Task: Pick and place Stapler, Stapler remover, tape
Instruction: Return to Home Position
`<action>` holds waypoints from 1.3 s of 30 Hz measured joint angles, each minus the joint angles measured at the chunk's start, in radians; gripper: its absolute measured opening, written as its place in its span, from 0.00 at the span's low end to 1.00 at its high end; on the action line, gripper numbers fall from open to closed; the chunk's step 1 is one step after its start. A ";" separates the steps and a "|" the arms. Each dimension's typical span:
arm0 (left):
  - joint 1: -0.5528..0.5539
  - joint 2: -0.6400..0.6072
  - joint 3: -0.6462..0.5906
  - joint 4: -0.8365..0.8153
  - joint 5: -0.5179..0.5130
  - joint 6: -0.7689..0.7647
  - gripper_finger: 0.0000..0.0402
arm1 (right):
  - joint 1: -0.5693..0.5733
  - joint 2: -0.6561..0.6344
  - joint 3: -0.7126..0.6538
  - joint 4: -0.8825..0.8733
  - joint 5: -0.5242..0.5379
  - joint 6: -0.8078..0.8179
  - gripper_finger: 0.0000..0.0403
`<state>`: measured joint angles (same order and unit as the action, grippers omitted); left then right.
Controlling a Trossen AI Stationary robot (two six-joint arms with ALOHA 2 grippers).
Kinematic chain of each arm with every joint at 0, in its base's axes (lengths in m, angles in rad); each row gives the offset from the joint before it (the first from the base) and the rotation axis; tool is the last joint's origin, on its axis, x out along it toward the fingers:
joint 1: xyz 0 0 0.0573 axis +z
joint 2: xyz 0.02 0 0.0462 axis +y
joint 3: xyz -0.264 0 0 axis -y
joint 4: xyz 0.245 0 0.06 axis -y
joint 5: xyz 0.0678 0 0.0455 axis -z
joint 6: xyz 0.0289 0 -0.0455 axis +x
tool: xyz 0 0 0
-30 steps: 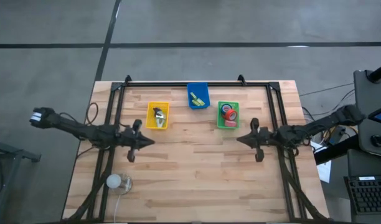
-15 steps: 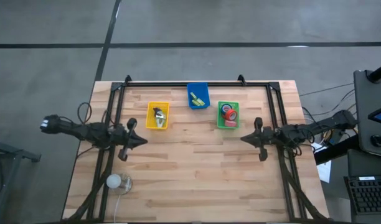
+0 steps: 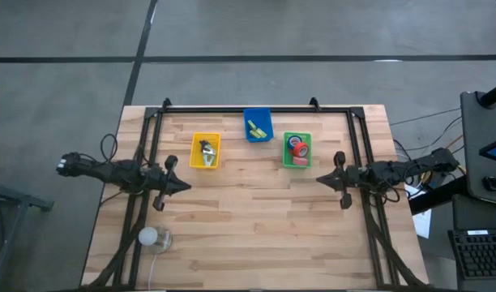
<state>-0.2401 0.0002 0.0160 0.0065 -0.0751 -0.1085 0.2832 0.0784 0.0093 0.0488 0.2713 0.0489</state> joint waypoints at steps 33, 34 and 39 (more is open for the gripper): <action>0.001 0.014 -0.010 0.025 -0.002 0.079 0.04 | 0.000 0.061 0.000 0.002 0.011 -0.055 0.02; 0.001 0.015 -0.010 0.026 -0.002 0.079 0.04 | 0.000 0.061 0.000 0.002 0.011 -0.050 0.02; 0.001 0.015 -0.010 0.026 -0.002 0.079 0.05 | 0.000 0.061 0.000 0.002 0.010 -0.052 0.02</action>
<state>-0.2394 0.0154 0.0063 0.0326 -0.0772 -0.0299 0.2832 0.1398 0.0093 0.0505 0.2817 -0.0034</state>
